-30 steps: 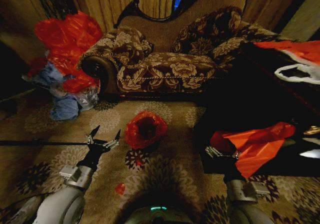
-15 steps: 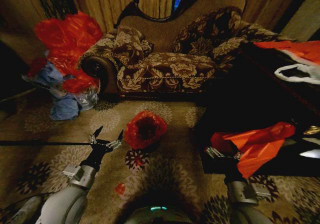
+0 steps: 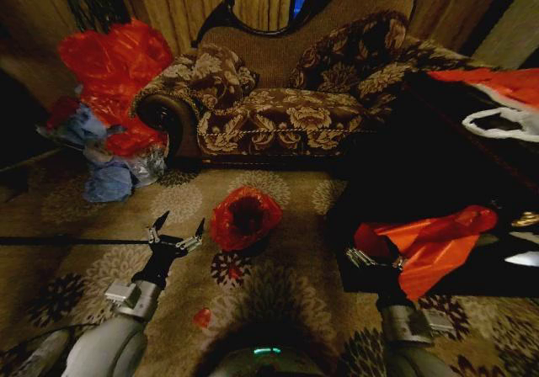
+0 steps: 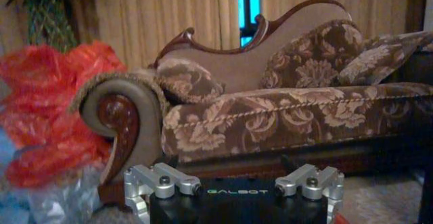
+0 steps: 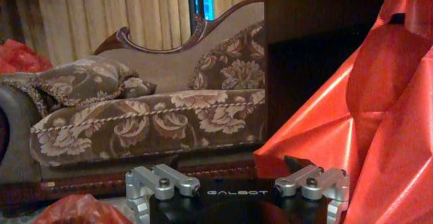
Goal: Place a garbage bag over the trash bin.
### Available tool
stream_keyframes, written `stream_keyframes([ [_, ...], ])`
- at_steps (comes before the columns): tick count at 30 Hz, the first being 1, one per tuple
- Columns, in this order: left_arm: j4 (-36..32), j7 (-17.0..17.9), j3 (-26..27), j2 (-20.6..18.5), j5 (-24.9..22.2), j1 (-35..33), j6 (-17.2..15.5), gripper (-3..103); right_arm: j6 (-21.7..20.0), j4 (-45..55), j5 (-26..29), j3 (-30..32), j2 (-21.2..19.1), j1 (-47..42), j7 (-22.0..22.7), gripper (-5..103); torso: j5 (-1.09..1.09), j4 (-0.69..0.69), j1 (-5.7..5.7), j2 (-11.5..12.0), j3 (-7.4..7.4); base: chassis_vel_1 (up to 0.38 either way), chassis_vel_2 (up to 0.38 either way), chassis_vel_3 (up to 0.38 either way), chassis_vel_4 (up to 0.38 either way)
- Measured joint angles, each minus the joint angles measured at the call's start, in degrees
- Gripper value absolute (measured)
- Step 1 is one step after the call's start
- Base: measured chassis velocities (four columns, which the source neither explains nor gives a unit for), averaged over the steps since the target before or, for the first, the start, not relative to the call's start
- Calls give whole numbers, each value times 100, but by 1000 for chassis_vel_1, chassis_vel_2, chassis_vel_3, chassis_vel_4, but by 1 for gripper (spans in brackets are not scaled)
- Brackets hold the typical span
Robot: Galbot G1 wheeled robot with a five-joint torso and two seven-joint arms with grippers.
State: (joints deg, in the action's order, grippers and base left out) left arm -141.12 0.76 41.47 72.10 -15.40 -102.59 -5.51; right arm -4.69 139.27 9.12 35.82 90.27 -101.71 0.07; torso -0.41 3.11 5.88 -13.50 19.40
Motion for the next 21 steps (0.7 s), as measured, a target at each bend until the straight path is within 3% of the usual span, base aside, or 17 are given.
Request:
stream_keyframes([
  [8,-45,-40,-2,284,448,-127,206,100,50,5,-2,-33,-59,5,13,100,0,0,0,0,0,0,0,0,0],
  [21,-16,-70,-33,256,397,-157,236,100,114,-25,-117,-108,8,9,43,100,-1,1,0,0,0,0,0,0,0],
])
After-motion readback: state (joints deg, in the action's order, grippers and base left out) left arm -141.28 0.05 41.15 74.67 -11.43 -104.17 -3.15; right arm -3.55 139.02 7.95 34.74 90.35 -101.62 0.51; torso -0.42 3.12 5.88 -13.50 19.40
